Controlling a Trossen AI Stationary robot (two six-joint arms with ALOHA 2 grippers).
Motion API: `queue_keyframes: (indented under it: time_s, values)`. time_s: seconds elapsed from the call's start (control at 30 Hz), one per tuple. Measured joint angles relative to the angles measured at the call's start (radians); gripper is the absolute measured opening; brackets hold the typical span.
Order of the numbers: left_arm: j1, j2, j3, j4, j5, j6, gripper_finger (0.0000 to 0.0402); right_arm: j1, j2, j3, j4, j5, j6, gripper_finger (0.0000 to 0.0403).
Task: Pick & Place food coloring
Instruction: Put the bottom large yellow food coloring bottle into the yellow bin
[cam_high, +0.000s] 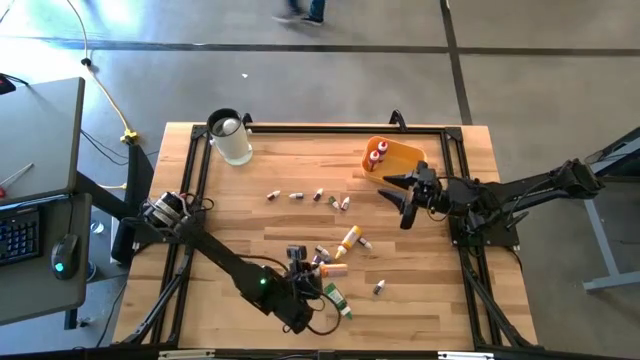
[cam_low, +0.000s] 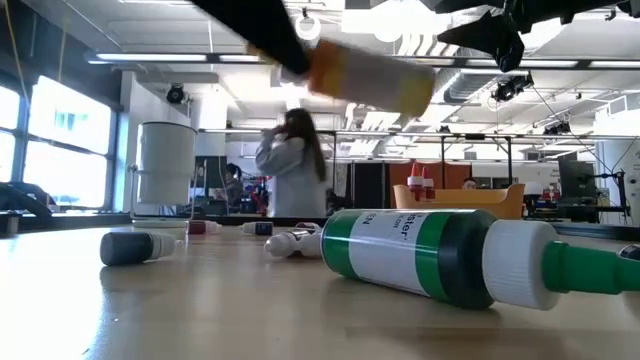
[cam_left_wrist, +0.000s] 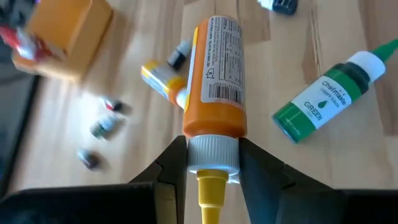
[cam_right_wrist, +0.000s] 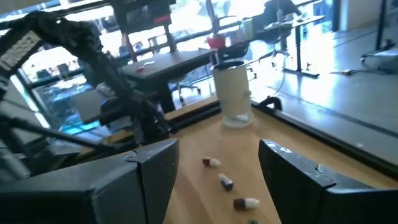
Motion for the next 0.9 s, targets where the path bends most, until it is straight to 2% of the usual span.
queue_keyframes:
  time_s: [0.27, 0.4, 0.43, 0.5, 0.6, 0.67, 0.73, 0.9]
  values:
    - [0.107, -0.001, 0.070, -0.116, -0.003, 0.292, 0.0098, 0.000, 0.000, 0.000, 0.002, 0.015, -0.008, 0.0216]
    - [0.176, 0.000, 0.069, -0.116, -0.003, 0.422, 0.0098, -0.014, 0.010, 0.000, 0.009, 0.066, 0.022, 0.0216]
    - [0.192, 0.000, 0.069, -0.117, -0.004, 0.451, 0.0098, -0.015, 0.013, 0.000, -0.005, 0.053, 0.023, 0.0216]
    - [0.224, 0.000, 0.069, -0.118, -0.016, 0.510, 0.0098, -0.020, 0.026, 0.000, -0.026, -0.040, -0.020, 0.0216]
    - [0.268, 0.000, 0.069, -0.117, -0.072, 0.605, 0.0098, -0.018, 0.063, 0.000, -0.050, -0.186, -0.104, 0.0216]
    - [0.296, 0.000, 0.069, -0.116, -0.113, 0.662, 0.0098, -0.015, 0.085, 0.000, -0.036, -0.241, -0.112, 0.0216]
    - [0.328, 0.000, 0.069, -0.104, -0.140, 0.731, 0.0098, -0.015, 0.099, 0.000, -0.036, -0.274, -0.113, 0.0216]
    - [0.420, 0.000, 0.069, -0.080, -0.101, 0.920, 0.0098, -0.015, 0.113, 0.000, -0.026, -0.280, -0.112, 0.0216]
